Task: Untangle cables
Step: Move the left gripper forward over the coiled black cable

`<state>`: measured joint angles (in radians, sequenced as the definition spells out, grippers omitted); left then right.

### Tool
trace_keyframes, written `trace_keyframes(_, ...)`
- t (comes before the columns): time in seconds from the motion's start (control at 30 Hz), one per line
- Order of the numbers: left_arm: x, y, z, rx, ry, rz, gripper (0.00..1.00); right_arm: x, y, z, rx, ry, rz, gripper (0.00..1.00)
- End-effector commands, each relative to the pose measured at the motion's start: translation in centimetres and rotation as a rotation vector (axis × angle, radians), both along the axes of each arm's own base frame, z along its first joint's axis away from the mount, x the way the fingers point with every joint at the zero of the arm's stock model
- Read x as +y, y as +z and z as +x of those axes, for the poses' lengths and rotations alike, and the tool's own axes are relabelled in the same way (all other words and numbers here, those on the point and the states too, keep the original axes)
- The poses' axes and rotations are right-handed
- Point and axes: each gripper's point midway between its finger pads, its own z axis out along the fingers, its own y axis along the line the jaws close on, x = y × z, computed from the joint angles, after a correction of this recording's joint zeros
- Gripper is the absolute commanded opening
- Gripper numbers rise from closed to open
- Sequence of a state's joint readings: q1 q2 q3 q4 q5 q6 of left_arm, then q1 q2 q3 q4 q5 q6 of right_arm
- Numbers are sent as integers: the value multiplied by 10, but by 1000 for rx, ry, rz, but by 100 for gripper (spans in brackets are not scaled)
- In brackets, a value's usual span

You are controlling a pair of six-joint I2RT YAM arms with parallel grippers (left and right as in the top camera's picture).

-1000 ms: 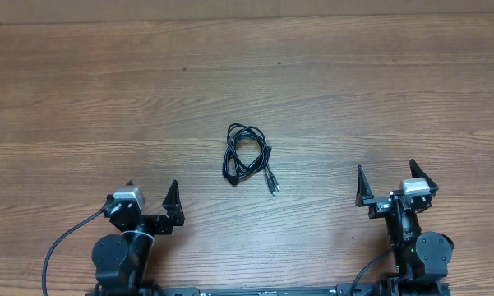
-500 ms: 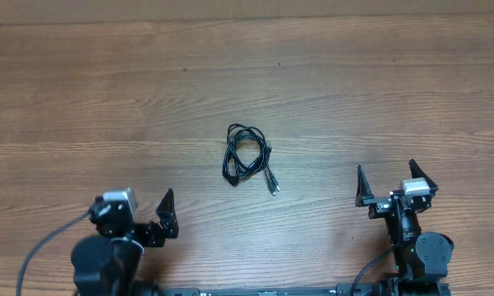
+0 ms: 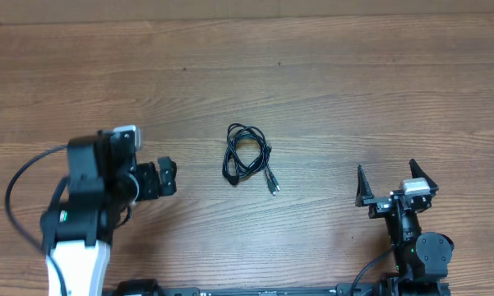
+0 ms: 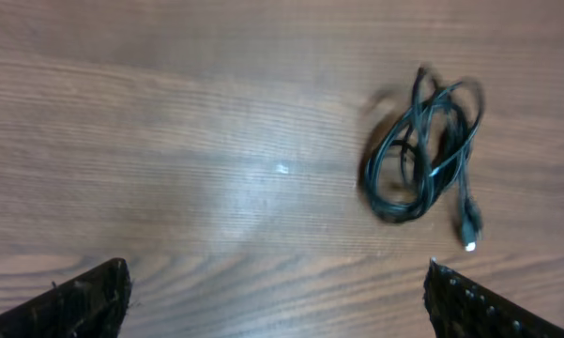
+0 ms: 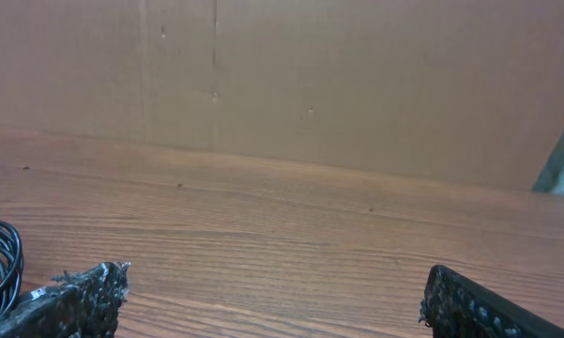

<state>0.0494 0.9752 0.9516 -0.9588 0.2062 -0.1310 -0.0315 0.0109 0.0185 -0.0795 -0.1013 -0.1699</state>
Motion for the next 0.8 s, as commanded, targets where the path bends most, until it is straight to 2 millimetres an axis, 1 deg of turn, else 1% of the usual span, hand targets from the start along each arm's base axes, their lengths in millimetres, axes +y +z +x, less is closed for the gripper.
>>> trace_keyframes(0.0, -18, -28, 12, 130, -86, -6, 100, 0, -3, 0, -1, 2, -3, 100)
trace_keyframes(0.07, -30, -43, 16, 183, -131, -4, 100, 0, -3, 0, -1, 2, -3, 100)
trace_keyframes(0.1, -35, -48, 18, 196, -149, -2, 100, 0, -3, 0, -1, 2, -3, 100)
trace_keyframes(0.17, -53, -59, 26, 203, -206, 1, 100, 0, -3, 0, -1, 2, -3, 100)
trace_keyframes(0.3, -97, -64, 47, 142, -331, -71, 99, 0, -3, 0, -1, 2, -3, 100)
trace_keyframes(0.4, -116, -67, 52, 131, -385, -127, 100, 0, -3, 0, -1, 2, -3, 100)
trace_keyframes(0.47, -133, -66, 55, 124, -439, -213, 99, 0, -3, 0, -1, 2, -3, 100)
trace_keyframes(0.53, -139, -65, 60, 115, -428, -243, 100, 0, -3, 0, -1, 2, -3, 100)
trace_keyframes(0.63, -140, -67, 62, 132, -378, -253, 100, 0, -3, 0, -1, 2, -3, 100)
trace_keyframes(0.7, -142, -65, 66, 122, -346, -230, 100, 0, -3, 0, -1, 2, -3, 100)
trace_keyframes(0.77, -148, -59, 70, 101, -343, -197, 100, 0, -3, 0, -1, 2, -3, 100)
